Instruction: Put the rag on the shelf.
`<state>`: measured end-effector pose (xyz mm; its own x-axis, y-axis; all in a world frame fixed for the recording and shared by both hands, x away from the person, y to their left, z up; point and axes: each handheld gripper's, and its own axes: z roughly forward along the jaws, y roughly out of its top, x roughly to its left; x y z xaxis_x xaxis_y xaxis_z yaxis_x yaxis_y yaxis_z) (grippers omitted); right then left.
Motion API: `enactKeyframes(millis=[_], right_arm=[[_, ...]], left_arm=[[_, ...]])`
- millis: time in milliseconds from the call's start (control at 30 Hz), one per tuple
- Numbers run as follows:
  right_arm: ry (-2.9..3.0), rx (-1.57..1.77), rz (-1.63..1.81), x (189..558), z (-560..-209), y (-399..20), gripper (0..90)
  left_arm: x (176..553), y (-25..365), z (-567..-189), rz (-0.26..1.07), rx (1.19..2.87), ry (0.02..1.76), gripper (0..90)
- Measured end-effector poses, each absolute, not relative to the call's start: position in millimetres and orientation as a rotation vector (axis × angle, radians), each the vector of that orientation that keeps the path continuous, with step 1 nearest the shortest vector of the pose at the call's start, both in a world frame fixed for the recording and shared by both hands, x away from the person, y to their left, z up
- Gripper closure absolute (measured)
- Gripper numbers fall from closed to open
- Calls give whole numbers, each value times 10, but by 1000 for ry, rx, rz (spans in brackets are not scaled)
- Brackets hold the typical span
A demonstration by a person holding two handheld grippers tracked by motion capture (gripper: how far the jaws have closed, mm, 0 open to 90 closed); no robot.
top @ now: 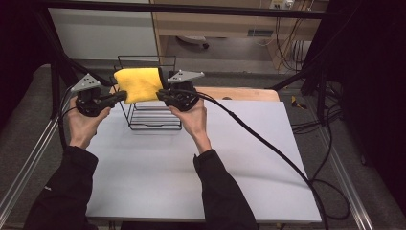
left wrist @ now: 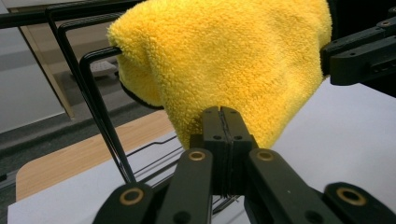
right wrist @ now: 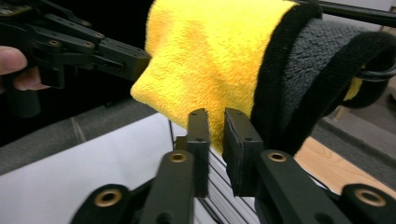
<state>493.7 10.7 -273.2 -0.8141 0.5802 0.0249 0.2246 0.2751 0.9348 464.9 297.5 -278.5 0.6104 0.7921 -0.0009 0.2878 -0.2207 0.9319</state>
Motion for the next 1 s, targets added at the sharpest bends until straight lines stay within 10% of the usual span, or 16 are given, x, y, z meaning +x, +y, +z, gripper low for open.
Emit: enactKeyframes(millis=[667,1000], right_arm=[[2197,794,1514,4494,-2665,-483,231],[2253,889,1472,4361,-3061,-841,90]], left_arm=[[4187,2992,-3161,527,1859,864,449],[4026,2803,-3648,475,1926,841,145]])
